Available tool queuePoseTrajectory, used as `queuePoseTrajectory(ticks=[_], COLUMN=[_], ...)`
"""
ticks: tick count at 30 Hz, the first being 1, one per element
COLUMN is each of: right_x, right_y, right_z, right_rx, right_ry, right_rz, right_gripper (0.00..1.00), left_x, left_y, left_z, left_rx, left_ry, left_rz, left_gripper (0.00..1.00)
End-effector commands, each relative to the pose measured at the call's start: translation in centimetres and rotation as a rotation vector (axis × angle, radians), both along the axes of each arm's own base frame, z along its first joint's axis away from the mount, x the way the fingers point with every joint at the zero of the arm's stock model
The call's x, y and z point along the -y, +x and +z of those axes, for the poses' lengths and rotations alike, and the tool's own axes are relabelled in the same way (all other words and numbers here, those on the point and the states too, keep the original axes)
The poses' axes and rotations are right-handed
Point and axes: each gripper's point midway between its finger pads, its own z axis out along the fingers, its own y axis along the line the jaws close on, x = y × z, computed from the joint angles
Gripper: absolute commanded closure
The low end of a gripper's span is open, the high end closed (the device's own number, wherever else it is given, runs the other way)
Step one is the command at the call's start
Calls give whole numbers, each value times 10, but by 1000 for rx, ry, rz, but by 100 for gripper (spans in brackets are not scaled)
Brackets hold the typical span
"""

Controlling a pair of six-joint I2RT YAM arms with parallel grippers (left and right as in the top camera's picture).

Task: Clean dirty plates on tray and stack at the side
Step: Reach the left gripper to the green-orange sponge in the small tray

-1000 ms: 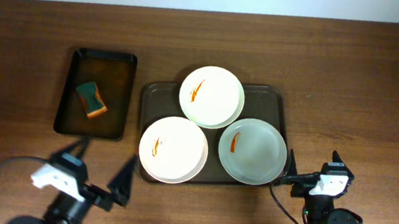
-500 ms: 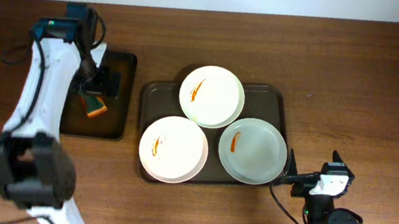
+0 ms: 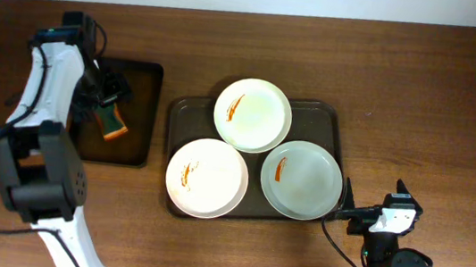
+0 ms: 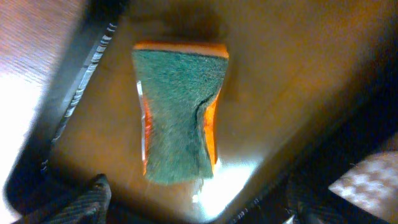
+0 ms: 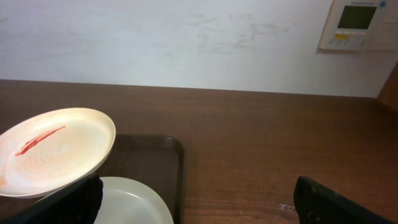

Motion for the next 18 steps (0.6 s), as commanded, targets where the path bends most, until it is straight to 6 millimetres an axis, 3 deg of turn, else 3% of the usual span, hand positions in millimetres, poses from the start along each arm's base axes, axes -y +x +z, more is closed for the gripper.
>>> queuePoseTrajectory(ticks=[1, 8, 9, 11, 16, 18], right_x=[3, 3, 3, 3, 3, 3], right_y=[0, 0, 0, 0, 0, 0], right_z=[-3, -3, -3, -3, -3, -3], right_rx=[-6, -6, -6, -6, -6, -6], right_ry=[-7, -7, -7, -7, -7, -7], right_rz=[-15, -15, -15, -15, -15, -15], right_gripper=[2, 2, 2, 2, 2, 2], left_x=[10, 7, 6, -1, -1, -1], left_y=[-2, -23, -27, -31, -33, -33], left_z=[-37, -68, -72, -73, -73, -73], left_rx=[-85, -215, -230, -247, -255, -255], left_ry=[-17, -5, -1, 36, 42, 42], left_rz=[-42, -130, -130, -132, -133, -133], left_gripper=[13, 13, 23, 33, 89, 95])
